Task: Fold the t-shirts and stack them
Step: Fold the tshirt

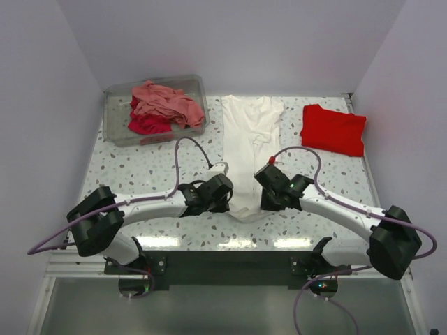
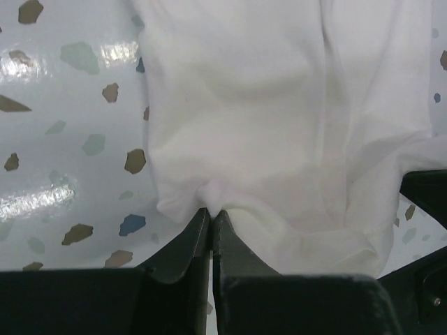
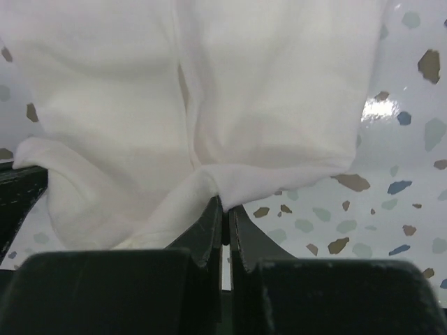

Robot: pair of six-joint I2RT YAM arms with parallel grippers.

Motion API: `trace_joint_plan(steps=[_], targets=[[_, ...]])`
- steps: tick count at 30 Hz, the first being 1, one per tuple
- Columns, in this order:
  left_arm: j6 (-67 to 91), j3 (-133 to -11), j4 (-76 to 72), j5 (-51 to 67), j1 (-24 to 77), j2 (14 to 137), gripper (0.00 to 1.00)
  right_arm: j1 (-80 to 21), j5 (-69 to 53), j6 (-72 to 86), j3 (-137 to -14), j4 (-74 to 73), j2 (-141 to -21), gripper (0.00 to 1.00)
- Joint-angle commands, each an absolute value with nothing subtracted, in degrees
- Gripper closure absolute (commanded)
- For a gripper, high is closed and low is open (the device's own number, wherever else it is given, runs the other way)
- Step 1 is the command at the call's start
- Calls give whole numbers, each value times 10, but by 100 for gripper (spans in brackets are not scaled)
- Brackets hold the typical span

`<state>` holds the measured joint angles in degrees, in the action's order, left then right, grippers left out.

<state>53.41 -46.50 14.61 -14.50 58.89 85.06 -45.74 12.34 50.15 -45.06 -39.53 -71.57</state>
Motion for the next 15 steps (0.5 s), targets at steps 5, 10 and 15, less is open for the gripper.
trace_joint_plan(steps=[5, 10, 15], targets=[[453, -540, 127, -88, 539, 882, 100, -382, 146, 429, -514, -373, -738, 100], [421, -586, 136, -74, 498, 921, 100, -326, 127, 381, -538, -352, -765, 100], [381, -662, 143, -67, 460, 981, 100, -284, 122, 341, -593, -332, -837, 100]])
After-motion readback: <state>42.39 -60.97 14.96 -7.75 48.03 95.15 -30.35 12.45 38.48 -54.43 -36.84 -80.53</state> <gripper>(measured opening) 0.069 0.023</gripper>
